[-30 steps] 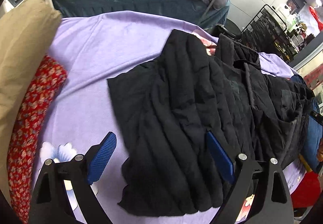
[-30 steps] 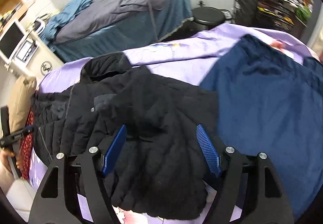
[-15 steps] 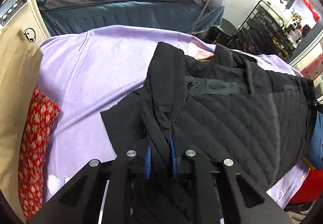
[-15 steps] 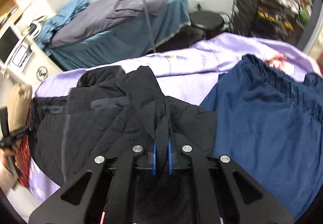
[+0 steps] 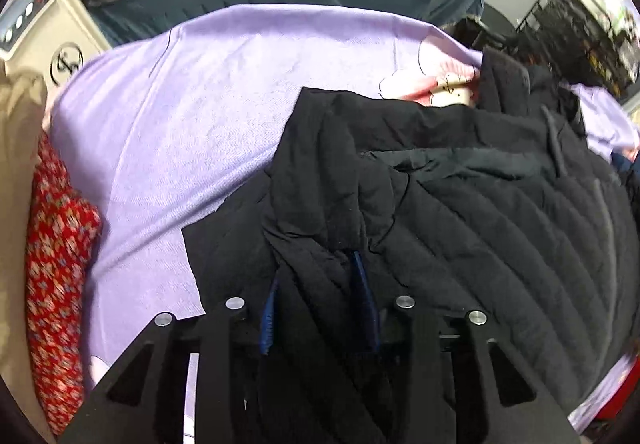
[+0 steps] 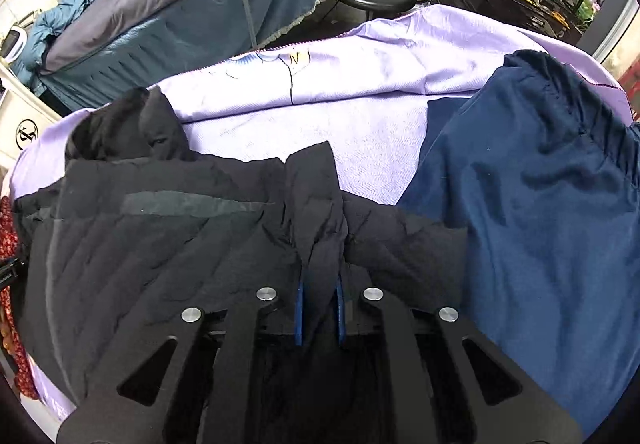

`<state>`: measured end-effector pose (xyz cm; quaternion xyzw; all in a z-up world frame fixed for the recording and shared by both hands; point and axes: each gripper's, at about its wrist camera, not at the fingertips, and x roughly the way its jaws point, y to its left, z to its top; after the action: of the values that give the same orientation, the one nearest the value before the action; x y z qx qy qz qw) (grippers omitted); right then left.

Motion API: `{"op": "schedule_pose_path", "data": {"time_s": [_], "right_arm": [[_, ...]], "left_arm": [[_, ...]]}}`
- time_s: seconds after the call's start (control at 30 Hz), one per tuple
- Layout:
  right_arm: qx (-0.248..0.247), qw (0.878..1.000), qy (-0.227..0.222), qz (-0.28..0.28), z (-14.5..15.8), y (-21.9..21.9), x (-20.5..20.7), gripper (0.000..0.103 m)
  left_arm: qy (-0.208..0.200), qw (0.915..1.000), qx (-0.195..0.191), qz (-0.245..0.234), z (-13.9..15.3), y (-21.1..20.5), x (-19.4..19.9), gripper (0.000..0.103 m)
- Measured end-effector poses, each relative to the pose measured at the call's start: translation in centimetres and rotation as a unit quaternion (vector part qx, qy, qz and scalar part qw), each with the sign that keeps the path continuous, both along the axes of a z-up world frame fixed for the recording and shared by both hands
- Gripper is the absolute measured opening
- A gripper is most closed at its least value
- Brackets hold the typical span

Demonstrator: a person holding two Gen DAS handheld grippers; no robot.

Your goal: Fold large clothes

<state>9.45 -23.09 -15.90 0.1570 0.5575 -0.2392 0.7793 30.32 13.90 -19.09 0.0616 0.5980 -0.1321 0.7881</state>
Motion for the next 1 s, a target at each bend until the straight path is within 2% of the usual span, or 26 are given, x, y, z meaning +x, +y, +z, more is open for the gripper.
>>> {"op": "schedule_pose_path", "data": {"time_s": [0.03,0.13,0.2,0.23,0.27,0.37,0.47,0.67,0.77,1.0], "right_arm": [[-0.002,1.000,0.000,0.000,-0.1,0.1,0.0,0.013],[-0.011,1.000,0.000,0.005,-0.1,0.4,0.2,0.020],[-0.010,1.000,-0.007,0.008,0.2,0.9,0.2,0.032],[-0.008,1.000,-0.008,0.012,0.3,1.1,0.2,0.036],[-0.008,1.000,-0.009,0.015,0.4,1.3,0.3,0.041],[-0.028,0.999,-0.015,0.026,1.3,2.3,0.3,0.048],[-0.044,0.998,-0.031,0.025,2.6,2.8,-0.1,0.061],[-0.054,0.997,-0.050,0.019,5.0,2.9,-1.9,0.061],[-0.045,0.997,-0.059,0.007,5.7,2.8,-3.6,0.073],[-0.007,0.997,-0.082,-0.017,6.9,3.1,-9.0,0.073]], "left_arm": [[-0.007,0.9999,0.012,-0.006,0.1,-0.3,-0.2,0.038],[-0.028,0.9986,0.044,-0.008,0.3,-0.7,-0.6,0.055],[-0.036,0.9980,0.052,-0.002,0.6,-0.3,-0.8,0.066],[-0.041,0.9973,0.061,0.005,0.8,0.0,-0.9,0.078],[-0.043,0.9970,0.064,0.011,1.0,0.3,-0.9,0.082],[-0.035,0.9982,0.045,0.020,1.6,1.6,-1.2,0.082],[-0.037,0.9982,0.043,0.016,2.4,2.3,-1.8,0.083],[-0.051,0.9970,0.055,-0.017,3.9,1.7,-3.0,0.083],[-0.057,0.9962,0.060,-0.029,4.4,1.2,-3.9,0.084],[-0.058,0.9968,0.046,-0.030,5.4,1.6,-6.4,0.087]]}}
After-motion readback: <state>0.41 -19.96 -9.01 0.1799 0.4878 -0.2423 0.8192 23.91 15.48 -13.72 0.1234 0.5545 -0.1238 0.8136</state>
